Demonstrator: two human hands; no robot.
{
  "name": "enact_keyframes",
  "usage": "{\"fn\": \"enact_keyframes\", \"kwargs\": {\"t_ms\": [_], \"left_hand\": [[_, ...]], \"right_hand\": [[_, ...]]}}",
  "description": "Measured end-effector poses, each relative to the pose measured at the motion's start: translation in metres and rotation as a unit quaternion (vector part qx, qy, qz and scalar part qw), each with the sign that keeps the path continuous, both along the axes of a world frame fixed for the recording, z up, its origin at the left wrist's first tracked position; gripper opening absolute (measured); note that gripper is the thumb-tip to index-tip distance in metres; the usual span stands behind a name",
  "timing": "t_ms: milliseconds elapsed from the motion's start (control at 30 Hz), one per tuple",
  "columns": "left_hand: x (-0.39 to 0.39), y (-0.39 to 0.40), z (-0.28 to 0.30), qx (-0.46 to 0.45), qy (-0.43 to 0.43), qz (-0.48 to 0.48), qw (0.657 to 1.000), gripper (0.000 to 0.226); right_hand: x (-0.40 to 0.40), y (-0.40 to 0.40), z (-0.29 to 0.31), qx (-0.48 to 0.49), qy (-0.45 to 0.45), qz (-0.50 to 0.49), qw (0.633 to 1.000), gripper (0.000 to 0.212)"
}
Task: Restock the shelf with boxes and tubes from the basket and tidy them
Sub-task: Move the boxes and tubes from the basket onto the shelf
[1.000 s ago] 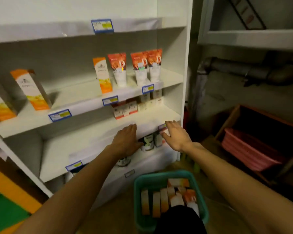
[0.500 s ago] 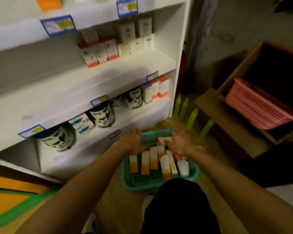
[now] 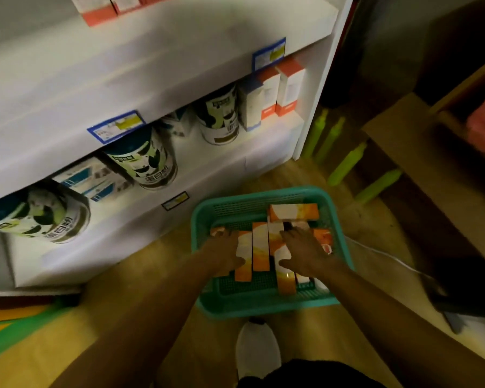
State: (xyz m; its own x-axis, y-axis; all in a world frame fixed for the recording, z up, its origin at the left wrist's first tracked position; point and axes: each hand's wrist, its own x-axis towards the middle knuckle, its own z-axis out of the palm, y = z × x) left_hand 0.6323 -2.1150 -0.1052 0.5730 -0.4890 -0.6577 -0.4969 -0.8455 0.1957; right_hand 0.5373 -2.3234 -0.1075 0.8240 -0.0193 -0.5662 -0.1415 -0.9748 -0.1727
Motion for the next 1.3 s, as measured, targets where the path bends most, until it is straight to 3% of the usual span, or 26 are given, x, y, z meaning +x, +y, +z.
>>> {"fn": "enact_keyframes", "kwargs": {"t_ms": [267, 633, 800, 1133, 1300], "left_hand": [[0.019, -0.022, -0.048, -0.022, -0.032, -0.004, 0.999, 0.102], [0.002, -0.011, -0.066, -0.022, -0.011, -0.012, 1.000, 0.054], [-0.018, -0.006, -0.066, -0.020, -0.024, -0.019, 0.999, 0.074], [-0.018, -0.002, -0.045, -0.075, -0.004, 0.038, 0.996, 0.047], [-0.011, 0.007, -0.024, -0.094, 0.035, 0.023, 0.995, 0.053]], "right_hand": [[-0.001, -0.004, -0.040, -0.029, -0.023, 0.067, 0.997, 0.074], [-0.009, -0.009, -0.042, 0.007, -0.108, 0.093, 0.990, 0.065], [-0.012, -0.006, -0.032, 0.022, -0.136, 0.077, 0.987, 0.055], [-0.014, -0.010, -0.017, 0.047, -0.122, 0.053, 0.990, 0.046], [-0.015, -0.002, 0.008, 0.053, -0.074, 0.031, 0.995, 0.048]]}}
